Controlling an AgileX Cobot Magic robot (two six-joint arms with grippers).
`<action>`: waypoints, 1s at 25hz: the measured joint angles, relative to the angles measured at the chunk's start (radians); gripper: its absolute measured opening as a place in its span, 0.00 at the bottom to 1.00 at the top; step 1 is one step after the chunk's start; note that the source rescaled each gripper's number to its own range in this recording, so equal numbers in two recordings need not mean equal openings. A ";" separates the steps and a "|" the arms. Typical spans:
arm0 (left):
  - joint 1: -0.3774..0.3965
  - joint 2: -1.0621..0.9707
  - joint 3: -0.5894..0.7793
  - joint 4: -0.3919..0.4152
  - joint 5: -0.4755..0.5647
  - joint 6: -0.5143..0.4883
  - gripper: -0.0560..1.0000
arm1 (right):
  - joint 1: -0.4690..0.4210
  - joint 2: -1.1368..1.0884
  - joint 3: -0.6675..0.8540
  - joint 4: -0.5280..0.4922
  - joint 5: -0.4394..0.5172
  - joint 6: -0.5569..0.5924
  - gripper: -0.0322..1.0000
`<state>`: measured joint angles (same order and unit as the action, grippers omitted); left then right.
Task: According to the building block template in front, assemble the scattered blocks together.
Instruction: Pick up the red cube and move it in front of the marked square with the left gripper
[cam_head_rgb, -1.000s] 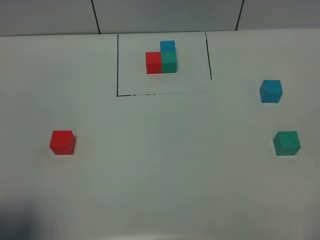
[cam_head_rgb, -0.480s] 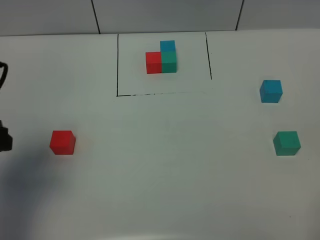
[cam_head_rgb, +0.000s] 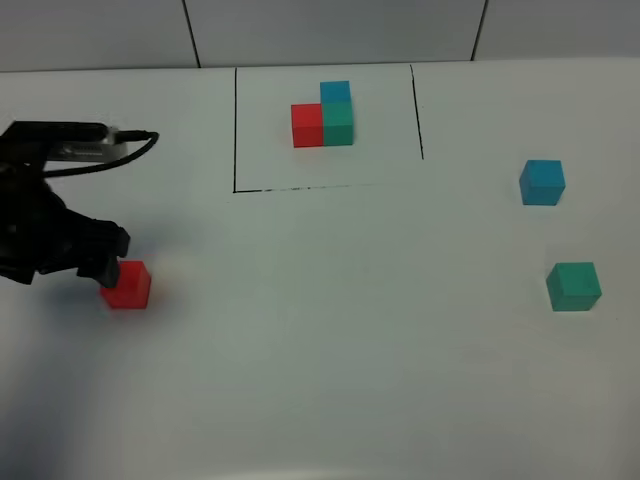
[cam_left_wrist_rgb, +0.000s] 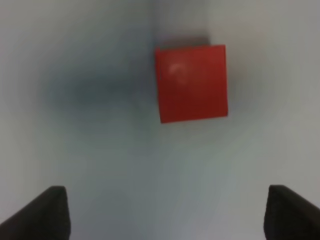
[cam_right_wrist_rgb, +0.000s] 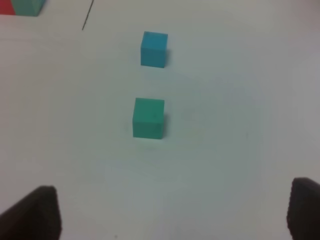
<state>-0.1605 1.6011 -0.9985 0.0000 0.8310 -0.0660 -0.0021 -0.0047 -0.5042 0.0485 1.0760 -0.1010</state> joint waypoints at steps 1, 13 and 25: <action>-0.001 0.032 -0.007 0.000 -0.012 -0.012 0.91 | 0.000 0.000 0.000 -0.001 0.000 0.002 0.83; -0.001 0.240 -0.018 -0.012 -0.198 -0.021 0.91 | 0.000 0.000 0.000 -0.008 0.000 0.008 0.80; -0.001 0.291 -0.018 -0.013 -0.212 -0.021 0.30 | 0.000 0.000 0.000 -0.010 0.000 0.012 0.79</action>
<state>-0.1619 1.8924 -1.0161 -0.0132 0.6186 -0.0866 -0.0021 -0.0047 -0.5042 0.0386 1.0760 -0.0894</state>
